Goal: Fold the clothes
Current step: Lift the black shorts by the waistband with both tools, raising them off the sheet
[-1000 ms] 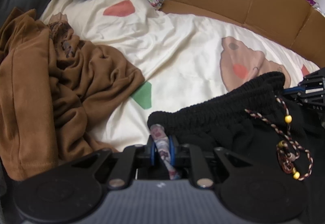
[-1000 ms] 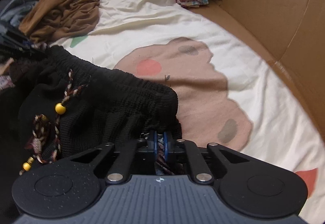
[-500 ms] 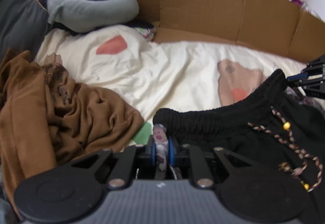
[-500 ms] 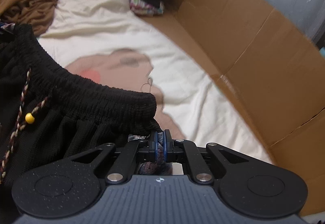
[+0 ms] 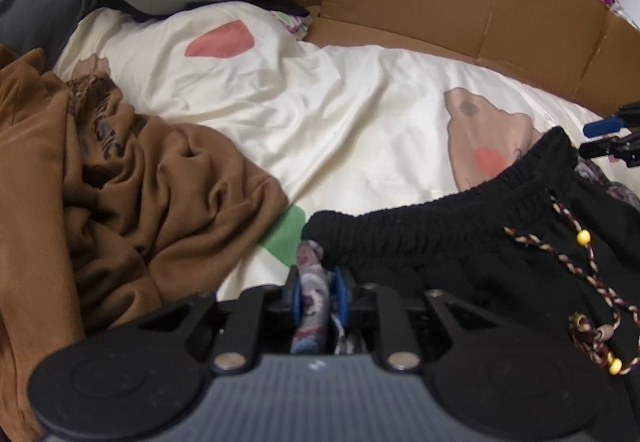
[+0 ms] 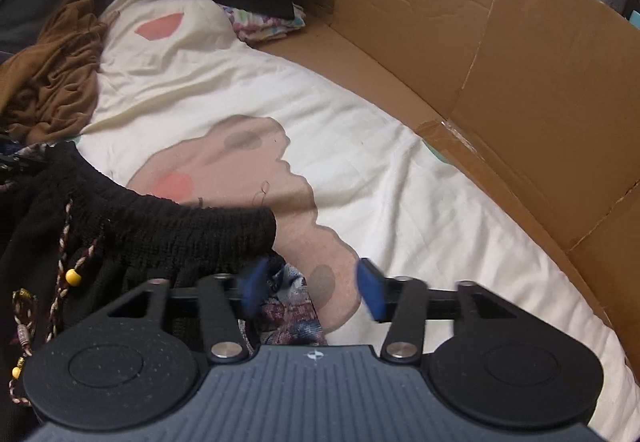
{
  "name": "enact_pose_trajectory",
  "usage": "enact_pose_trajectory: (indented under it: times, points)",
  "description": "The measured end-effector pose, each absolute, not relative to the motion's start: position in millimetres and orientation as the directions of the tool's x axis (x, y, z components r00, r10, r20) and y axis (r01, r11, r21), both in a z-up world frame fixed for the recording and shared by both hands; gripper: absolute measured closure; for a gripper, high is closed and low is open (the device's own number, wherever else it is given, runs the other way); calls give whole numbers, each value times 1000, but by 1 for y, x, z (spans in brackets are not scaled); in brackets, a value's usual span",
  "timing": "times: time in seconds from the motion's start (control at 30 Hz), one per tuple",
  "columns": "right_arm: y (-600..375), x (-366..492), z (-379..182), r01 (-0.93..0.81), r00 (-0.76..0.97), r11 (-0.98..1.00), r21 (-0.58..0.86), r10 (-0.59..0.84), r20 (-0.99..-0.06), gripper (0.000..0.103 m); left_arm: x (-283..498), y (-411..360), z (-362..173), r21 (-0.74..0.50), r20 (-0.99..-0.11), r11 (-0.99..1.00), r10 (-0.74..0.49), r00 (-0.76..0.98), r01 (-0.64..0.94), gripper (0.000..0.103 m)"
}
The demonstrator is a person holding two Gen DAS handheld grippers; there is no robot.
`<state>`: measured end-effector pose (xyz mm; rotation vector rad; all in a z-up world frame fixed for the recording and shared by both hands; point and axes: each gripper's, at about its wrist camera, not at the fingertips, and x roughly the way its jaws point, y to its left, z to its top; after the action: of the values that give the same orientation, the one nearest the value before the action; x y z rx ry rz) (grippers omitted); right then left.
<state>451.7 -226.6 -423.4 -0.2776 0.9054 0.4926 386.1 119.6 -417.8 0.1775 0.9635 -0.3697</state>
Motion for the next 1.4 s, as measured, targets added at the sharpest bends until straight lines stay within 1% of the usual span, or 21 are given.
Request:
enact_pose_trajectory:
  times: [0.17,0.43,0.6,0.63,0.7,0.73,0.77,0.8,0.9,1.03,1.13,1.27,1.4]
  points:
    - [-229,452,-427,-539,477,842,20,325,-817,41,385,120,-418,-13,-828,923,-226,514,384,84]
    - [-210,457,-444,-612,406,791,17,332,-852,40,385,123,-421,-30,-830,923,-236,505,383,85]
    - [-196,462,-453,-669,364,743,1,329,-871,42,384,124,-424,-29,-839,908,-249,483,418,85]
    - [-194,462,-454,-680,357,733,1,332,-873,45,384,123,-425,-24,-841,903,-250,479,428,86]
    - [-193,462,-455,-690,331,723,39,362,-871,70,383,121,-426,-11,-844,894,-249,475,448,88]
    - [-192,460,-455,-696,324,716,45,370,-871,73,383,120,-426,0,-845,889,-246,476,458,89]
    - [-190,458,-454,-702,328,711,35,367,-871,80,382,117,-426,20,-843,882,-238,483,470,90]
    - [-188,456,-453,-707,335,707,22,362,-870,85,380,114,-426,44,-839,875,-229,493,481,92]
    - [-188,449,-446,-704,376,710,-27,339,-862,89,373,107,-420,124,-813,856,-203,546,502,95]
    - [-200,441,-428,-669,456,737,-91,311,-834,90,365,93,-404,223,-760,818,-195,620,530,96]
    - [-206,432,-414,-635,528,754,-167,267,-806,90,362,77,-393,294,-719,782,-198,666,550,96]
    - [-215,425,-401,-581,608,775,-248,210,-766,90,369,60,-383,342,-682,765,-198,704,546,97]
    - [-225,428,-390,-509,668,808,-297,153,-728,91,380,44,-375,373,-657,749,-203,726,547,97]
